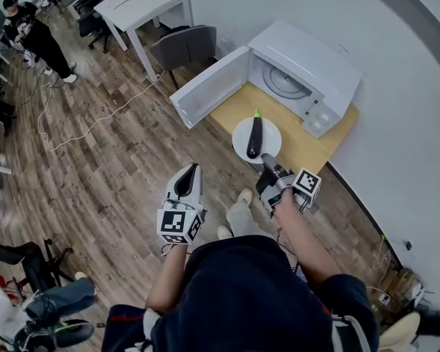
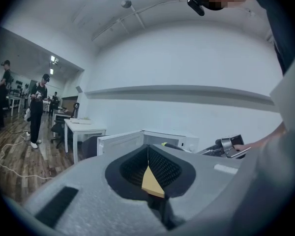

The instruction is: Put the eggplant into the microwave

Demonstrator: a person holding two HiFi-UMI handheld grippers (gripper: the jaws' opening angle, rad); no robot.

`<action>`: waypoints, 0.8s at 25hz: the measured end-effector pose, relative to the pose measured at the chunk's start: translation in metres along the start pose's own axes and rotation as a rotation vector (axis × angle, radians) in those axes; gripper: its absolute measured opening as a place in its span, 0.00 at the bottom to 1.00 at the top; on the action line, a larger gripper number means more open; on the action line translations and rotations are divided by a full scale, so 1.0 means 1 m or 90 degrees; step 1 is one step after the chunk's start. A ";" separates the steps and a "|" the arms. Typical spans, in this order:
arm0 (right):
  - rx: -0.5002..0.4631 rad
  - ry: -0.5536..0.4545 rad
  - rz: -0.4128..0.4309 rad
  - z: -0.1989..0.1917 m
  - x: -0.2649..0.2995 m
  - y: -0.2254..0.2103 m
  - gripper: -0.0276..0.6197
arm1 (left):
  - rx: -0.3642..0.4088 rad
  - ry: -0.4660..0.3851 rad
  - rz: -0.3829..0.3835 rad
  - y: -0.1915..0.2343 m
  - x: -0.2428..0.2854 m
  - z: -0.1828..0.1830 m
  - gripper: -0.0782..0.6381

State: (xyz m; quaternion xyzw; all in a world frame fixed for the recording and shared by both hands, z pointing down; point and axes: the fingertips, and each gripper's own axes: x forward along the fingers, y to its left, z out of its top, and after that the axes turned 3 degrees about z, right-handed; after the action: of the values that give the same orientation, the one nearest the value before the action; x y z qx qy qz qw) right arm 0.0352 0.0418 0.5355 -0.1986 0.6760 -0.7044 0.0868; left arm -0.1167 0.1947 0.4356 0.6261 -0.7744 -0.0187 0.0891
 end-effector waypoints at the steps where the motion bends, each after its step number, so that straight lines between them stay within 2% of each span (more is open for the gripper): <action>1: 0.002 -0.003 -0.001 0.006 0.005 -0.001 0.08 | 0.003 0.003 -0.005 -0.001 0.009 0.000 0.13; 11: 0.010 -0.018 0.004 0.074 0.057 0.005 0.08 | 0.018 0.021 -0.042 0.000 0.112 0.011 0.13; 20: 0.006 -0.004 -0.016 0.129 0.085 -0.003 0.08 | 0.036 0.035 -0.069 -0.025 0.188 0.015 0.13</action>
State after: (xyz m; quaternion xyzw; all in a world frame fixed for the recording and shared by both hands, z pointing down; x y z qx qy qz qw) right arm 0.0102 -0.1096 0.5533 -0.2086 0.6701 -0.7078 0.0810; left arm -0.1324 0.0050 0.4393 0.6700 -0.7366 0.0160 0.0914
